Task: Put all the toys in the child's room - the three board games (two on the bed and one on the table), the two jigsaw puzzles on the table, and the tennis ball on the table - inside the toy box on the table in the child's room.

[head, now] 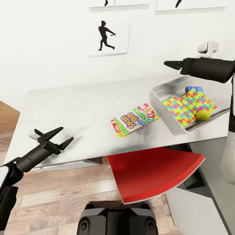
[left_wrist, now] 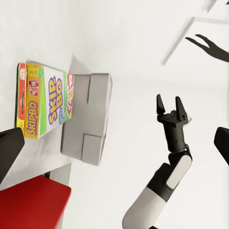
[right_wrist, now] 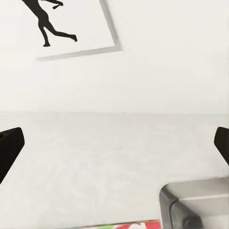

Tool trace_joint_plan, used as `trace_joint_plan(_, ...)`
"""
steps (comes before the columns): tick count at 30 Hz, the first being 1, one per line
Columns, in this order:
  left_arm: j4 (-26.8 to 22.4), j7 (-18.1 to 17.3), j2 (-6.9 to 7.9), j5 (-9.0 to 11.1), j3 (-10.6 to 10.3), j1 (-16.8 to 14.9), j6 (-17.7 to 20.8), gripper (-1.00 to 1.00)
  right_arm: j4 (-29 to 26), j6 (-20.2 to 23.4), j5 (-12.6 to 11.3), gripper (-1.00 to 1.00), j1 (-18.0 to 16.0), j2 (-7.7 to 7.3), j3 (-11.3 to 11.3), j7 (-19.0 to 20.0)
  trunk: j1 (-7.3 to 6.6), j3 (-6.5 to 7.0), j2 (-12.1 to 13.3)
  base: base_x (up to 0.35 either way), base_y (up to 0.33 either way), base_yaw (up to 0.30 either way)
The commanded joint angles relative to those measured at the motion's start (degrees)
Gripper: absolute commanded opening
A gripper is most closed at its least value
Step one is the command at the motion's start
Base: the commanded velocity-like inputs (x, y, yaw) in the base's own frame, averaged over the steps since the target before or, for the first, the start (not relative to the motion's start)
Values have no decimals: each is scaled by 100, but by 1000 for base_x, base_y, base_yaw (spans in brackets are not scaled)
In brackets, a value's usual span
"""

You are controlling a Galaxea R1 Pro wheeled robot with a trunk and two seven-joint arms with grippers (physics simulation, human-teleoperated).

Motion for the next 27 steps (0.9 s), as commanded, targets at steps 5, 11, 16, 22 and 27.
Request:
trace_joint_plan(5,7,-111,66,-120,33,58,-45,100,-71,14,21,100,5,24,-16,94,3,-7,-9,0,31,0)
trace_joint_plan(11,5,-110,106,-133,33,58,-45,100,-76,14,21,100,-15,23,-19,121,3,-7,-9,0,0,0)
trace_joint_plan(16,5,-110,106,-133,33,58,-45,100,-76,14,21,100,-15,23,-19,121,3,-7,-9,0,0,0)
trace_joint_plan(22,5,-110,106,-133,33,58,-45,100,-76,14,21,100,-15,23,-19,121,3,-7,-9,0,0,0)
trace_joint_plan(27,5,-110,106,-133,33,58,-45,100,-76,14,21,100,-15,23,-19,121,3,-7,-9,0,0,0)
